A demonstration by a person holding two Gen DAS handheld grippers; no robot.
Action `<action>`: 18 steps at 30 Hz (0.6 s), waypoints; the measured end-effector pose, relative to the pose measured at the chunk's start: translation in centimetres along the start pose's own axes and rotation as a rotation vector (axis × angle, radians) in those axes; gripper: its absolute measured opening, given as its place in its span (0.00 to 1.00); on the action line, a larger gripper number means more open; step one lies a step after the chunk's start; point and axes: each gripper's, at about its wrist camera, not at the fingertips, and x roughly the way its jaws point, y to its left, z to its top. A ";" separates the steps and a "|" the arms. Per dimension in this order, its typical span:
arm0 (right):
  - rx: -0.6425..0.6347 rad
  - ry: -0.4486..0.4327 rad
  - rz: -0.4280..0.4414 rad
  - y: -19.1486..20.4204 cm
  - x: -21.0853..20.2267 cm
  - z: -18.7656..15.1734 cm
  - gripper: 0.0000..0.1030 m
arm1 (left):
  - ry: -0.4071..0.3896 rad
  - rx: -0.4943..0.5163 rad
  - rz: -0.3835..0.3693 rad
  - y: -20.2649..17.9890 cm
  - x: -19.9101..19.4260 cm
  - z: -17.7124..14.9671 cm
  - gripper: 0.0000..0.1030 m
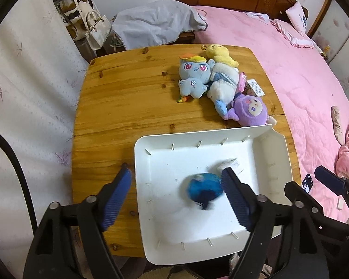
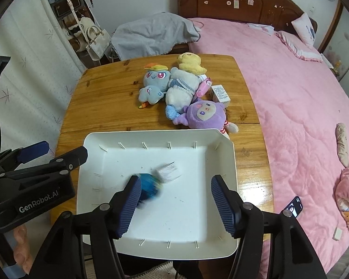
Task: Organize objects
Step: 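Release the blue pouch and white box into the tray, opening both tools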
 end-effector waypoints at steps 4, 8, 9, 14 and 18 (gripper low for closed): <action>-0.002 -0.005 -0.001 0.0 -0.2 0.0 0.62 | -0.006 0.005 0.004 -0.2 -0.2 0.1 0.81; -0.004 -0.006 -0.001 0.0 -0.2 0.0 0.62 | -0.020 0.005 0.007 -0.4 -0.4 0.2 0.84; -0.004 -0.006 -0.001 0.0 -0.2 0.0 0.62 | -0.023 0.005 0.007 -0.4 -0.5 0.3 0.84; -0.004 -0.005 -0.001 0.0 -0.2 0.0 0.62 | -0.030 0.006 0.011 -0.6 -0.6 0.4 0.84; 0.000 -0.004 0.000 -0.1 -0.4 0.1 0.62 | -0.033 0.006 0.017 -0.8 -0.6 0.5 0.84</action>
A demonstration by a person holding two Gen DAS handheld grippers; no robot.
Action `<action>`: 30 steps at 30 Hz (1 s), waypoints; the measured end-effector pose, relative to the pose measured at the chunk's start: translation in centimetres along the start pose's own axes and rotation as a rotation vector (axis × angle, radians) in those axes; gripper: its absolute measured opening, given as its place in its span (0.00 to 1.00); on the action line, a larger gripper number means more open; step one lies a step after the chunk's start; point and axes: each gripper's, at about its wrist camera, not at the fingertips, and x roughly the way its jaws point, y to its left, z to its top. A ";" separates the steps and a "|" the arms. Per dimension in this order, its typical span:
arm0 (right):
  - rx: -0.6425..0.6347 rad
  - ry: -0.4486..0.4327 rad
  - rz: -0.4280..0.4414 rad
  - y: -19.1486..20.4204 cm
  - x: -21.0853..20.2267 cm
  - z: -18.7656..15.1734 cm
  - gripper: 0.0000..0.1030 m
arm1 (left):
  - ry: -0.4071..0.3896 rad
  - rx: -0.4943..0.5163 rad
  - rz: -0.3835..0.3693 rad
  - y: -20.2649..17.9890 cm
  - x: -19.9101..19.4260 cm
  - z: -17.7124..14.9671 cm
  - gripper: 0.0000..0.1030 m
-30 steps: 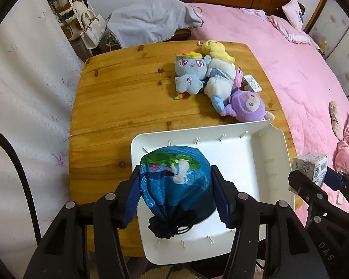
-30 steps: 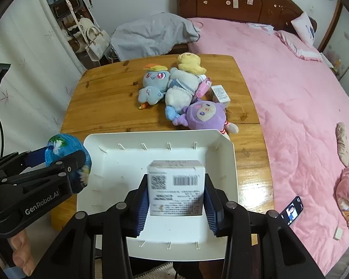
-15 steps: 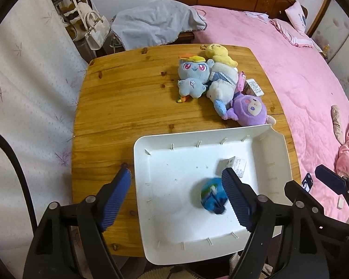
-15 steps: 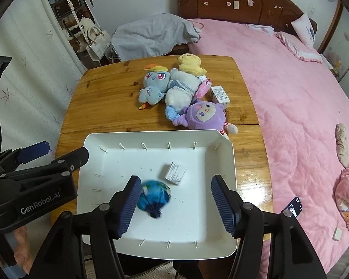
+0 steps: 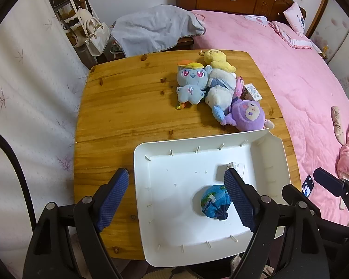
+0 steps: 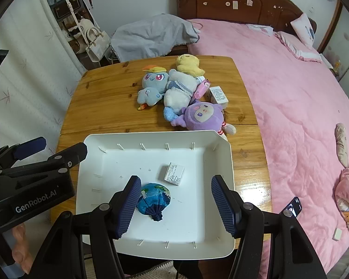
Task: Organize objects
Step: 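Release the blue pouch and white box into the tray, opening both tools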
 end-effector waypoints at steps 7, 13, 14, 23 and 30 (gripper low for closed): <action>0.006 -0.004 0.003 -0.6 -0.1 0.3 0.62 | -0.006 -0.004 0.005 -0.6 -0.2 0.6 0.84; 0.020 -0.005 0.022 -1.6 0.0 0.6 0.62 | -0.019 -0.007 -0.005 -1.1 -0.6 1.6 0.84; 0.027 -0.008 0.028 -1.8 0.0 0.7 0.62 | -0.022 -0.010 -0.007 -1.2 -0.8 1.8 0.84; 0.037 -0.037 0.047 -2.6 -0.5 1.9 0.66 | -0.072 -0.008 -0.009 -1.7 -1.8 3.4 0.84; 0.041 -0.045 0.058 -2.9 -0.4 2.8 0.66 | -0.086 -0.013 -0.002 -1.9 -1.8 4.4 0.84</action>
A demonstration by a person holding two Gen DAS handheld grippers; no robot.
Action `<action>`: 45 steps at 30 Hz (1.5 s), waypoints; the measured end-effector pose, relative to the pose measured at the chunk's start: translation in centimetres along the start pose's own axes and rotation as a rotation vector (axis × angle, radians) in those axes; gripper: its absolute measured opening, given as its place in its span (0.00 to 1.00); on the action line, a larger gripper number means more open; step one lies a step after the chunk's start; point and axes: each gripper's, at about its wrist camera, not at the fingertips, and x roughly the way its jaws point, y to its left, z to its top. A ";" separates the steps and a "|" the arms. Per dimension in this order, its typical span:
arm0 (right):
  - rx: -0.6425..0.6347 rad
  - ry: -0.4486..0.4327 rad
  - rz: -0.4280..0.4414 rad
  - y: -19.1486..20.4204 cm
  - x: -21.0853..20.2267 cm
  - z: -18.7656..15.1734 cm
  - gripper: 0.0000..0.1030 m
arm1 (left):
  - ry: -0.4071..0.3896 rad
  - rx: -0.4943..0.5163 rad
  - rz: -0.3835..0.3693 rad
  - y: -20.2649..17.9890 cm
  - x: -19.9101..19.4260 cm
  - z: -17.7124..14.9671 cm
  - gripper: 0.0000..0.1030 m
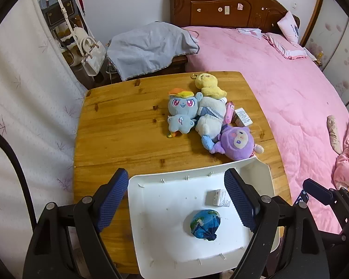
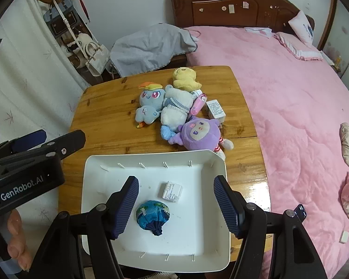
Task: Organize objects
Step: 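Release the blue pouch and white box into the tray, opening both tools, then grasp the white scarf plush with the left tool while the right tool grasps the purple plush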
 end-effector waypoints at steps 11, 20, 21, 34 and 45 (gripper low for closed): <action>0.048 -0.003 0.008 -2.2 0.6 1.9 0.66 | 0.001 0.008 0.010 -0.9 0.8 1.5 0.84; 0.087 -0.030 0.003 -4.9 1.0 4.0 0.75 | 0.001 0.019 0.019 -1.8 1.9 3.3 0.85; 0.088 -0.031 0.001 -5.2 1.2 4.3 0.75 | 0.005 0.017 0.016 -1.9 2.1 3.6 0.85; 0.142 0.165 0.126 -10.2 11.2 7.4 0.75 | 0.148 -0.055 -0.066 -3.3 10.2 9.4 0.85; 0.142 0.278 0.230 -10.7 20.8 9.3 0.75 | 0.342 -0.080 -0.123 -6.1 21.1 11.1 0.85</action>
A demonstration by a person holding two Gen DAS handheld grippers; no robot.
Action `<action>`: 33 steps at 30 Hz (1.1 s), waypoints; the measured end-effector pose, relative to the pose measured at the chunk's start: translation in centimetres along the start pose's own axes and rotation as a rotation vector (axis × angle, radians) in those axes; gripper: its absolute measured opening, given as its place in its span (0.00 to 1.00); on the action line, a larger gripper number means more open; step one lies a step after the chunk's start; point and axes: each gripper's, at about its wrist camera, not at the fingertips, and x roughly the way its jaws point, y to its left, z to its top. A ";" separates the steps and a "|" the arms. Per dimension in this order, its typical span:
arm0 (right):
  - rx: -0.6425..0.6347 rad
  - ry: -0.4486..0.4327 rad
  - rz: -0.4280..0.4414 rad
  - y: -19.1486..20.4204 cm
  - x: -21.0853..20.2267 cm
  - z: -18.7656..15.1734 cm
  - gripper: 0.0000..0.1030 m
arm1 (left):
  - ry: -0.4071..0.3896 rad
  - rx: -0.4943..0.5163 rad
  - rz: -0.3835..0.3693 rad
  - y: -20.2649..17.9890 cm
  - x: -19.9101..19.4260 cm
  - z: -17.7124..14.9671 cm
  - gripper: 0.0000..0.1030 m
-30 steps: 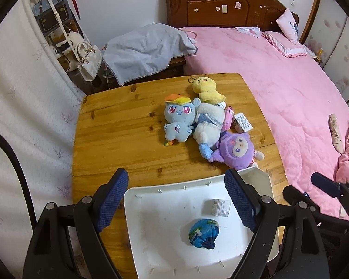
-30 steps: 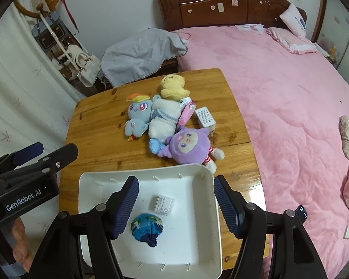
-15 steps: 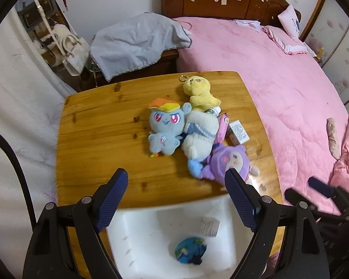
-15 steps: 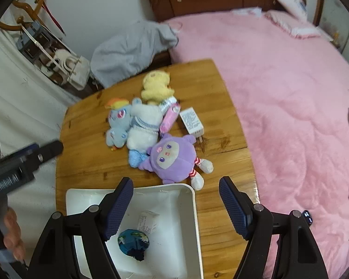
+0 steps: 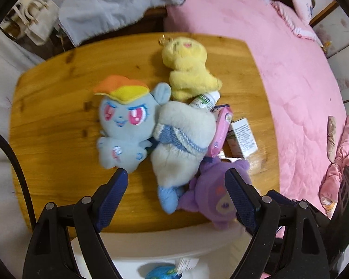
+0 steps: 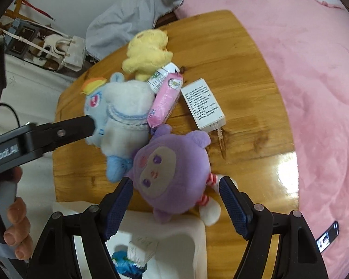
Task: Organize objects
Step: 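Grasp the white scarf plush with the left tool while the right tool grasps the purple plush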
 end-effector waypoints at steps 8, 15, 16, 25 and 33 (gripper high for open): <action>0.025 0.069 0.058 -0.9 3.5 1.0 0.78 | 0.048 -0.040 -0.011 0.0 4.0 1.0 0.85; 0.067 0.102 0.129 -1.6 4.7 1.6 0.79 | 0.096 -0.088 -0.037 0.7 6.6 1.0 0.84; 0.071 0.109 0.141 -1.7 4.9 1.7 0.79 | 0.093 -0.100 -0.051 0.8 6.8 0.9 0.83; 0.065 0.172 0.188 -0.9 6.8 2.0 0.79 | 0.051 -0.116 -0.055 1.2 6.9 1.0 0.75; 0.021 0.174 0.170 0.3 7.0 2.0 0.70 | 0.052 -0.087 -0.035 1.2 6.4 0.8 0.66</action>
